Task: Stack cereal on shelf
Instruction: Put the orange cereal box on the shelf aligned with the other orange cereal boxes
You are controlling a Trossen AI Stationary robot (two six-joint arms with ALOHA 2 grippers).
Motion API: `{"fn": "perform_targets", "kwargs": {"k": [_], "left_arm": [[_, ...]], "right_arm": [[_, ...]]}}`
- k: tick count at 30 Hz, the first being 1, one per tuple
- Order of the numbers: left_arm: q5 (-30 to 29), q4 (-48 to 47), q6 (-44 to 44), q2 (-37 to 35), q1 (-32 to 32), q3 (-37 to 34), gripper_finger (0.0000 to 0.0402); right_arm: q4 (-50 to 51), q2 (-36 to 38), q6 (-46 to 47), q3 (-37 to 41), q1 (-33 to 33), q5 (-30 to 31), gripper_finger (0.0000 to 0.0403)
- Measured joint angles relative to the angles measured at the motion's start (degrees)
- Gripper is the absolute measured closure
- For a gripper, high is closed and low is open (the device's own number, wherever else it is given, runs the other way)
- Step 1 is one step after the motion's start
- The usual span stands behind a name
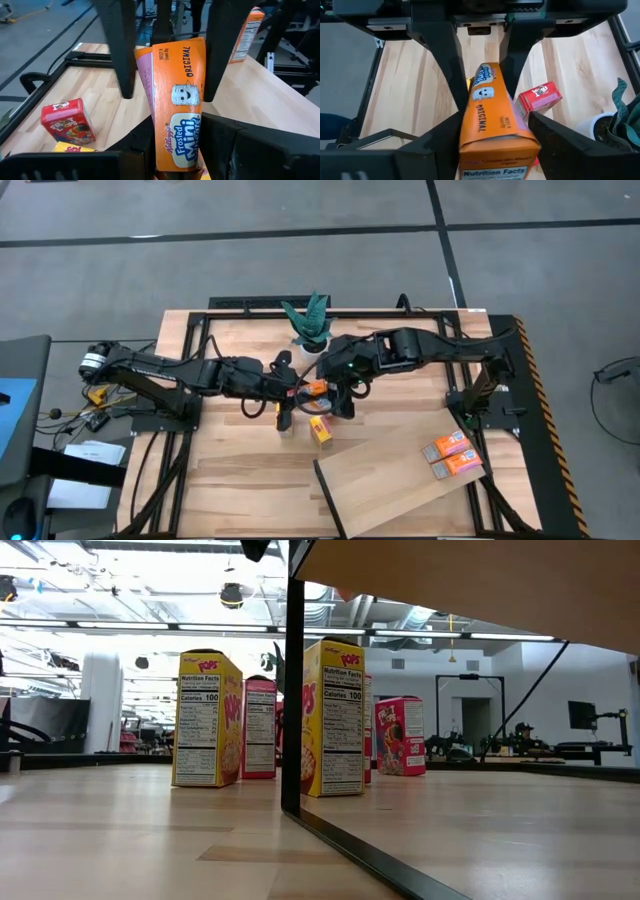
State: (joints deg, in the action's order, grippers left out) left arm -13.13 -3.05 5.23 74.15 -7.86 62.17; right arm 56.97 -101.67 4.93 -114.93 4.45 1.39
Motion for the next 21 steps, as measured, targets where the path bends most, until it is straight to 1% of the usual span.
{"fn": "perform_targets", "kwargs": {"k": [7, 11, 14, 18, 21], "left_arm": [[-1.05, -0.02, 0.07, 0.00, 0.00, 0.00, 0.0297], [-1.04, -0.04, 0.20, 0.00, 0.00, 0.00, 0.0284], [-1.04, 0.00, -0.10, -0.01, 0.00, 0.00, 0.0260], [-0.84, 0.00, 0.02, -0.04, 0.00, 0.00, 0.0216], [1.45, -0.17, 0.40, -1.17, 0.04, -0.02, 0.0182]], "right_arm": [[0.03, 0.00, -0.24, 0.00, -0.02, 0.18, 0.0199], [0.05, 0.00, -0.26, 0.00, 0.00, 0.17, 0.0213], [0.03, 0.00, -0.28, 0.00, 0.00, 0.12, 0.0216], [0.30, 0.48, -0.30, 0.02, 0.02, -0.04, 0.0212], [0.28, 2.02, -0.39, 0.01, 0.00, -0.08, 0.0211]]}}
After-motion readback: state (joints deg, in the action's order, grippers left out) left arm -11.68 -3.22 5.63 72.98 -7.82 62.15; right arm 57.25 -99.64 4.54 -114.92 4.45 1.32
